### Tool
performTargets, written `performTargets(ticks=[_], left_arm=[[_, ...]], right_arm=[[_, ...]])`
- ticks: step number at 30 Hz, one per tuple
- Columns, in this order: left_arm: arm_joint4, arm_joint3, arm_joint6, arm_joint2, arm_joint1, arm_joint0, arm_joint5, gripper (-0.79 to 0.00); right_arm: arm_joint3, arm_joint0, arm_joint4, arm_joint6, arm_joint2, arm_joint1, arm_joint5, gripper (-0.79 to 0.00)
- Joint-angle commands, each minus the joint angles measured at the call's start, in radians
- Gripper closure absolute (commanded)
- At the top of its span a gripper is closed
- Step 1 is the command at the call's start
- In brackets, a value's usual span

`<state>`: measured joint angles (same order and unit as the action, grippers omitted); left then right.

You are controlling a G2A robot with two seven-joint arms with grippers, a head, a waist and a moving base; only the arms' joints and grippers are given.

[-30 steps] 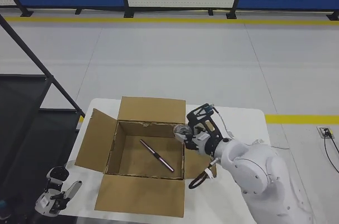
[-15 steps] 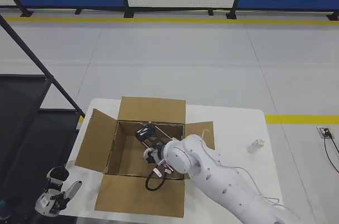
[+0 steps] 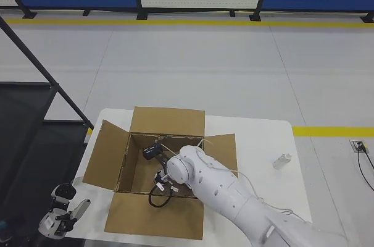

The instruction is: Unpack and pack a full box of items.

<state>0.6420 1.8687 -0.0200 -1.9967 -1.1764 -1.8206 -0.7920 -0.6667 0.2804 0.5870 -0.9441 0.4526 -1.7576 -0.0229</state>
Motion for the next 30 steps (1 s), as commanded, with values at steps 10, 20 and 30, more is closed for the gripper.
performTargets(ticks=[10, 20, 30], left_arm=[[0.000, 0.000, 0.000, 0.000, 0.000, 0.000, 0.000, -0.785], [0.000, 0.000, 0.000, 0.000, 0.000, 0.000, 0.000, -0.785], [0.000, 0.000, 0.000, 0.000, 0.000, 0.000, 0.000, -0.785]], right_arm=[[0.149, -0.046, -0.024, 0.030, 0.007, -0.062, 0.041, -0.680], [0.104, -0.083, -0.008, 0.050, 0.070, -0.039, 0.071, -0.785], [-0.536, 0.108, 0.212, -0.085, 0.389, 0.173, -0.018, -0.785]])
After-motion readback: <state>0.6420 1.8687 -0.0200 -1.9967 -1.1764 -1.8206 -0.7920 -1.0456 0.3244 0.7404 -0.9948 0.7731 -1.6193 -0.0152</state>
